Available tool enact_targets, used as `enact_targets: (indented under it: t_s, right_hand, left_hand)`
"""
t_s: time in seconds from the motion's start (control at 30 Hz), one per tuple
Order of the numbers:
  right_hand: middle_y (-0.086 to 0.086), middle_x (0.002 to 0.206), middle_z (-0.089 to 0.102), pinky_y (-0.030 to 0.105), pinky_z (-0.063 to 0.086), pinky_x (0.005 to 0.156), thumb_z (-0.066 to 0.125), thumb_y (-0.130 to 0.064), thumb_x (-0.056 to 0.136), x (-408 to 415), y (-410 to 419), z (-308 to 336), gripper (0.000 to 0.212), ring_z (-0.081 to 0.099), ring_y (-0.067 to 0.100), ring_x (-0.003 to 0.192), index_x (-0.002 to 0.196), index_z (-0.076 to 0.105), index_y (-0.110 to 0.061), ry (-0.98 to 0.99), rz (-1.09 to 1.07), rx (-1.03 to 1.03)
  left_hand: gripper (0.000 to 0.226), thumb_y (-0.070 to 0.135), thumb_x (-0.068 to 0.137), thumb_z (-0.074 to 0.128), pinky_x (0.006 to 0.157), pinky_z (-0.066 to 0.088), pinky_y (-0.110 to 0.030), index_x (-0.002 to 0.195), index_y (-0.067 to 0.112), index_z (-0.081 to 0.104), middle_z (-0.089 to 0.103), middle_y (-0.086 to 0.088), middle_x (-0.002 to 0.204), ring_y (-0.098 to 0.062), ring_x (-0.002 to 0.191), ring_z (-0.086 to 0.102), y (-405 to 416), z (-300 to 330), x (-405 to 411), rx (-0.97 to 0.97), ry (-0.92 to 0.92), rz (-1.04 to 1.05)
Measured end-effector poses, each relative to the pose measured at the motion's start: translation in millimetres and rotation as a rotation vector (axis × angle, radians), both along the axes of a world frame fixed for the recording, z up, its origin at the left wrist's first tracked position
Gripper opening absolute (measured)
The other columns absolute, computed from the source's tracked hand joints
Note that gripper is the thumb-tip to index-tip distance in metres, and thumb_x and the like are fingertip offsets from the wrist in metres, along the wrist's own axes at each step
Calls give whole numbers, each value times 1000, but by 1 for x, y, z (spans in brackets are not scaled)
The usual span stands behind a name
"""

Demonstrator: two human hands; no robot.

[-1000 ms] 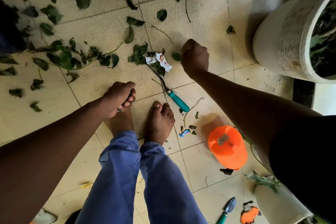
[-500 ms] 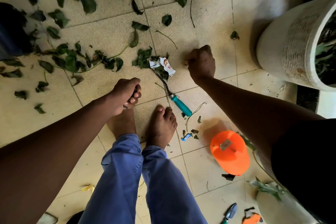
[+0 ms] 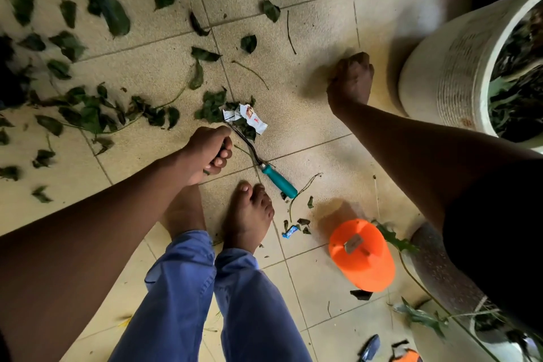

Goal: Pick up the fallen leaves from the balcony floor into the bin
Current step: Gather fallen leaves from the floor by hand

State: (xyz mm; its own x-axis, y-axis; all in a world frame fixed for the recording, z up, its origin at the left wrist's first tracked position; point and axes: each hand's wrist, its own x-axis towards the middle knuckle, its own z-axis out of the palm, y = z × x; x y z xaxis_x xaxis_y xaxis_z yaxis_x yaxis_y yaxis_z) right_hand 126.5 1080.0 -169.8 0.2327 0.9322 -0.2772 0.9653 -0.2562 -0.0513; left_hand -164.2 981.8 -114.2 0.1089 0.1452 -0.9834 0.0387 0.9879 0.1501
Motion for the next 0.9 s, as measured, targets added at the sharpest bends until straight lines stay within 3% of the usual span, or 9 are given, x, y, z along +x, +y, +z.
enact_targets:
  t_s: [0.1, 0.3, 0.43, 0.6, 0.67, 0.8, 0.9]
  right_hand:
    - [14, 116, 61, 28, 40, 73, 50, -1, 95, 5, -1, 2, 21, 57, 30, 103, 93, 71, -4, -1, -17, 1]
    - [2, 78, 71, 36, 63, 68, 58, 0, 91, 24, 5, -1, 26, 68, 18, 71, 74, 71, -14, 97, -207, -100]
    - [11, 84, 75, 31, 60, 56, 72, -2, 88, -4, 1, 25, 16, 72, 20, 66, 77, 70, -13, 532, -338, -299]
    - [32, 89, 71, 58, 59, 83, 79, 4, 79, -81, -23, 80, 15, 71, 47, 85, 82, 65, 6, 1238, -249, -491]
    - [36, 94, 67, 60, 53, 85, 81, 4, 75, -112, -33, 95, 18, 66, 46, 87, 83, 64, 7, 1423, -267, -542]
    - [20, 78, 66, 38, 56, 69, 82, 9, 74, -160, -42, 113, 20, 64, 26, 72, 78, 65, -1, 1427, -199, -517]
    - [6, 73, 69, 45, 58, 73, 85, 3, 71, -180, -47, 115, 24, 65, 19, 71, 72, 67, -12, 1202, -7, -393]
  left_hand:
    - [37, 30, 103, 45, 35, 14, -11, 69, 16, 45, 40, 1, 51, -9, 35, 27, 2, -2, 4, 6, -4, 0]
    - [37, 29, 104, 45, 34, 14, -12, 69, 15, 44, 39, 2, 49, -9, 35, 26, 0, 1, 6, -6, -12, 32]
    - [38, 29, 105, 43, 34, 13, -11, 70, 15, 43, 37, 1, 52, -9, 34, 26, -3, 9, 7, -40, -20, 74]
    - [38, 31, 105, 41, 32, 14, -14, 70, 16, 43, 39, 2, 53, -9, 37, 27, 1, 23, 9, -115, -60, 261]
    - [35, 28, 105, 39, 32, 15, -16, 72, 18, 43, 40, 2, 54, -9, 38, 28, 6, 29, 8, -131, -82, 362]
    - [35, 19, 102, 33, 33, 19, -15, 71, 20, 51, 42, 4, 55, -6, 41, 31, 15, 40, 1, -5, -205, 525]
    - [56, 18, 100, 31, 41, 23, -16, 50, 24, 56, 40, 7, 50, -5, 42, 34, 16, 42, -8, 52, -281, 609]
